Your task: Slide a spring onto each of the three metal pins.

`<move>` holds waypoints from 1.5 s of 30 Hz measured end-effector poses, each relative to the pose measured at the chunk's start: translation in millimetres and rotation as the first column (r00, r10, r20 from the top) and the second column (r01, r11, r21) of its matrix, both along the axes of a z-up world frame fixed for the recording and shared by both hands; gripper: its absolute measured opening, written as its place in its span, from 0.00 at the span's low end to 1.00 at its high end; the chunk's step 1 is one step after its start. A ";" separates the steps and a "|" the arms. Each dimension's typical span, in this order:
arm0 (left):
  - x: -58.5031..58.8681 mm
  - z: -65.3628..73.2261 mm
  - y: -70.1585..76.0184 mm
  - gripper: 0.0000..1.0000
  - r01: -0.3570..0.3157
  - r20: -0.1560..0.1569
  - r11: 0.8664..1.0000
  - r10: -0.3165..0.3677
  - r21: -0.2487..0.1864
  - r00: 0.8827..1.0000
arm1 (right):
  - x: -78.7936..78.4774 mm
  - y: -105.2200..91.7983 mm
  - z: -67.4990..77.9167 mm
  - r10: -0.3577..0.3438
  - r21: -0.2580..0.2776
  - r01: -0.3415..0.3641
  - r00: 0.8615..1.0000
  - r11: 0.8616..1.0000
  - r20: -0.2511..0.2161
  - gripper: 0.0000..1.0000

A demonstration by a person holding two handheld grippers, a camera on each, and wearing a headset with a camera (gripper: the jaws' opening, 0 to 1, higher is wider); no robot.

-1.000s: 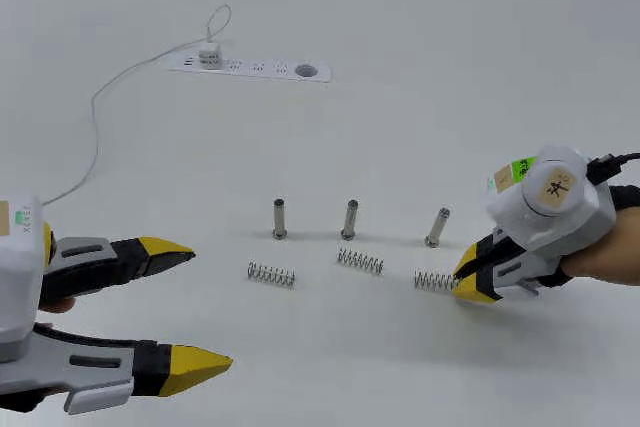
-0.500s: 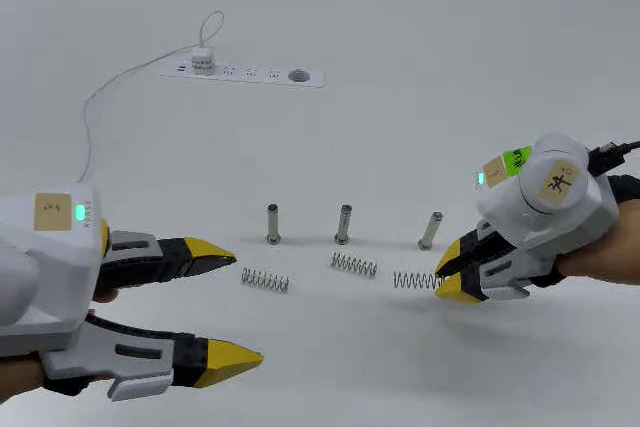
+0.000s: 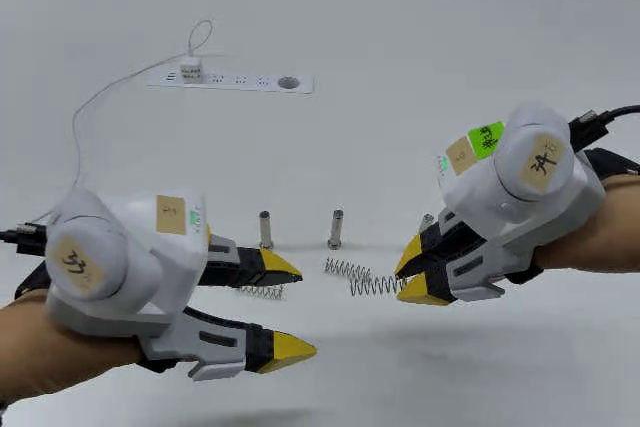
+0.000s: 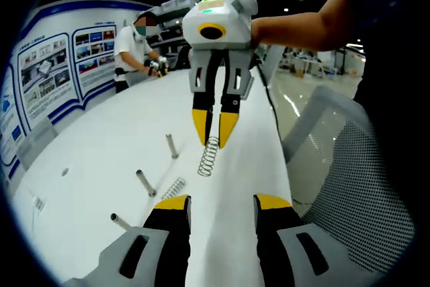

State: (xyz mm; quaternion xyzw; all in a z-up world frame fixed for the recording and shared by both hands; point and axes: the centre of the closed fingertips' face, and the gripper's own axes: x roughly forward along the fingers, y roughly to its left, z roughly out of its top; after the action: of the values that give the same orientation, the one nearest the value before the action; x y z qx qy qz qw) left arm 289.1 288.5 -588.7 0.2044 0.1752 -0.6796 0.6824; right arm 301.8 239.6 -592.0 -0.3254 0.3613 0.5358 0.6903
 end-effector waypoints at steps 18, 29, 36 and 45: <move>4.1 -11.2 -17.5 0.16 0.035 0.075 0.999 -0.037 0.035 0.996 | -10.4 15.0 -3.1 0.028 -0.024 -0.029 0.999 0.999 -0.036 0.11; 2.3 -17.6 -19.9 0.12 0.041 0.086 0.998 -0.045 0.053 0.995 | -13.5 24.9 8.4 0.036 -0.015 -0.037 0.999 0.999 -0.026 0.11; 2.4 -16.0 -22.9 0.11 0.038 0.083 0.999 -0.041 0.037 0.996 | -12.6 33.6 20.2 0.041 0.004 -0.041 0.999 0.999 -0.003 0.11; 3.1 -12.6 -27.4 0.10 0.021 0.057 1.000 -0.021 0.005 0.998 | -10.7 40.1 27.0 0.044 0.010 -0.044 0.999 0.999 0.024 0.11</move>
State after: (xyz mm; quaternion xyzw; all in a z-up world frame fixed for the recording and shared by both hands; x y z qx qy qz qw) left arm 292.2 261.1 -601.3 0.2270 0.1551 -0.6802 0.6796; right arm 291.1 279.7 -565.0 -0.3361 0.3432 0.5489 0.6841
